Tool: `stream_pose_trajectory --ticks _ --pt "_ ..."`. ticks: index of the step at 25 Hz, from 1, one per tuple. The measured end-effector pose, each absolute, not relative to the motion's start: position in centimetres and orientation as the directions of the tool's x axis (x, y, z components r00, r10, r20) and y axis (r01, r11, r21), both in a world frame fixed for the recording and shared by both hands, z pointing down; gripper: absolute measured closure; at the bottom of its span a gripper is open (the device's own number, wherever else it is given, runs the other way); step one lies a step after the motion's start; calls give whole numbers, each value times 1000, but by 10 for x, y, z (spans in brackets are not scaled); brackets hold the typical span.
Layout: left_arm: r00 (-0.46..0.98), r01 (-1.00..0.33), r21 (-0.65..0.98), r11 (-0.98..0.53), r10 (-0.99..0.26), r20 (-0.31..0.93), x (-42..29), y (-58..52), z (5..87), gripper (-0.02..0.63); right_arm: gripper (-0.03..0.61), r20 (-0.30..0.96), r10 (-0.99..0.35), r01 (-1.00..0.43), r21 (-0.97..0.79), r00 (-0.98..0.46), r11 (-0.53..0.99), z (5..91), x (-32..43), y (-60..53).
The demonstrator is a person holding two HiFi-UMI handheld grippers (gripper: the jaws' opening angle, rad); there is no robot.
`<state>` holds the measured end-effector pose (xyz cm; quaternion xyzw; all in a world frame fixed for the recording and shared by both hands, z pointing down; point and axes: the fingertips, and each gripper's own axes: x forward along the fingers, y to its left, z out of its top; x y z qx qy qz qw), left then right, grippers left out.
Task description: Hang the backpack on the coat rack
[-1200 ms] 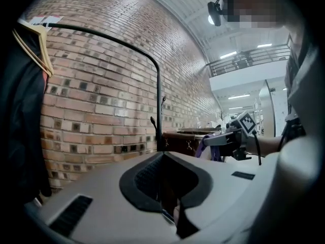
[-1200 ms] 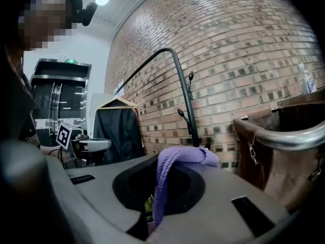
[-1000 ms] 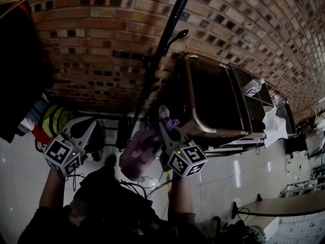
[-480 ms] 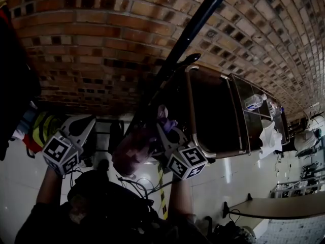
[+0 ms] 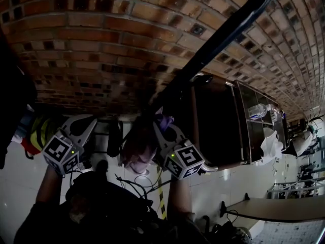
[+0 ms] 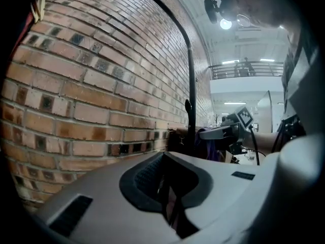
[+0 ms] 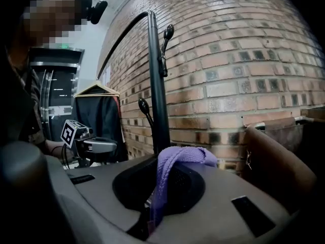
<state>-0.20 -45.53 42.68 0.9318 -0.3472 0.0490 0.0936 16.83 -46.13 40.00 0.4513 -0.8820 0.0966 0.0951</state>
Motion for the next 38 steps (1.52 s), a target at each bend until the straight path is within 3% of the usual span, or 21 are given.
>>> stream_pose_trajectory --ticks 5,11,18,27,38 --pt "748 -663 153 -733 -641 170 -6 -465 433 574 569 321 -692 -737 -30 -647 675 416 132 -460" --pt "752 -659 181 -730 -633 184 -8 -469 443 574 569 417 -676 -759 -56 -608 649 469 129 -452" --pt "767 -639 167 -751 -608 203 -1 -462 452 574 568 382 -706 -789 -118 -596 603 488 132 -448" --pt "782 -620 162 -767 -590 202 13 -440 451 574 523 364 -763 -841 -143 -535 522 503 146 -443" --pt "762 -644 139 -753 -616 199 11 -398 439 574 391 293 -861 -908 -78 -415 411 511 171 -431"
